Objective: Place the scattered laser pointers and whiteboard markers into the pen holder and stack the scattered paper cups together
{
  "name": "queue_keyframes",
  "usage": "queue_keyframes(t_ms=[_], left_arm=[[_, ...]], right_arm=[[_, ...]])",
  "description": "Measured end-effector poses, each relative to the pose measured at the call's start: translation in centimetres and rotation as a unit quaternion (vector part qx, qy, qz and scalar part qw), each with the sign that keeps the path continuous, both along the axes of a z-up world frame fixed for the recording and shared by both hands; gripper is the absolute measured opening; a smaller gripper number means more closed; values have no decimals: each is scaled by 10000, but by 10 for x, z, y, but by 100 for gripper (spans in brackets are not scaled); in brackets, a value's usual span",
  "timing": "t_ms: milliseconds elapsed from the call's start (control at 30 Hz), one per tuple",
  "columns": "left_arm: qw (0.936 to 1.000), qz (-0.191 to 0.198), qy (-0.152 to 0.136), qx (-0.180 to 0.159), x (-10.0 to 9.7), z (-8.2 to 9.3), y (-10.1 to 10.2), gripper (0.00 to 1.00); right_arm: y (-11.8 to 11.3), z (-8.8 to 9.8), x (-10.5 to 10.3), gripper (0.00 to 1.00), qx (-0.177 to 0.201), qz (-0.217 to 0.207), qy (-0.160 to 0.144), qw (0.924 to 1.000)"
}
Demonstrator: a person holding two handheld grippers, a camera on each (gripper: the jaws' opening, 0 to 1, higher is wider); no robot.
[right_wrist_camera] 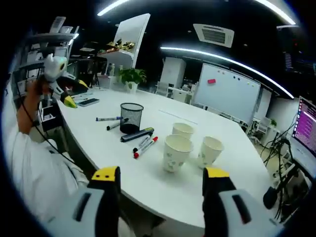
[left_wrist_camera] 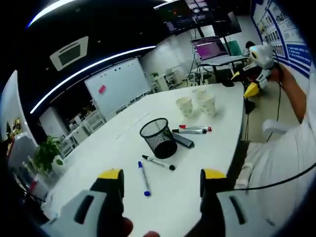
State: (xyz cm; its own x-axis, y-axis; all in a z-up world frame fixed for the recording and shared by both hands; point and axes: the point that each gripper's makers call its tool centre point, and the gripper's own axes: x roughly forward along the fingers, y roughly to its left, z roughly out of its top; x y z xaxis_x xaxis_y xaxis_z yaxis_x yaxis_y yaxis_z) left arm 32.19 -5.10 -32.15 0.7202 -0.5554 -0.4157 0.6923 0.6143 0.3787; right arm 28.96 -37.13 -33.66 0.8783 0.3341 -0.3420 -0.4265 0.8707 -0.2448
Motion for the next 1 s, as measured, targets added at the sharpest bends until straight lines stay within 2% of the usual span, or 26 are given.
queue_keyframes(t_ms=[433,733,800,1000], left_arm=[[10000,75,34,29,1,-2,4,63],[10000,28,43,58,0,-3,2,63],[10000,48,47,66,0,-4,3,63],[10000,76,29,45,1,-3,5,63]], right_arm=[[0,5,-2,67,76,-2,-88,9999],[-2,1,0,67,109,-46,-40,9999],[-4,3,2,67,21,-99,-119,9999],[-3,7,3,67,126,-124,-175,9997]])
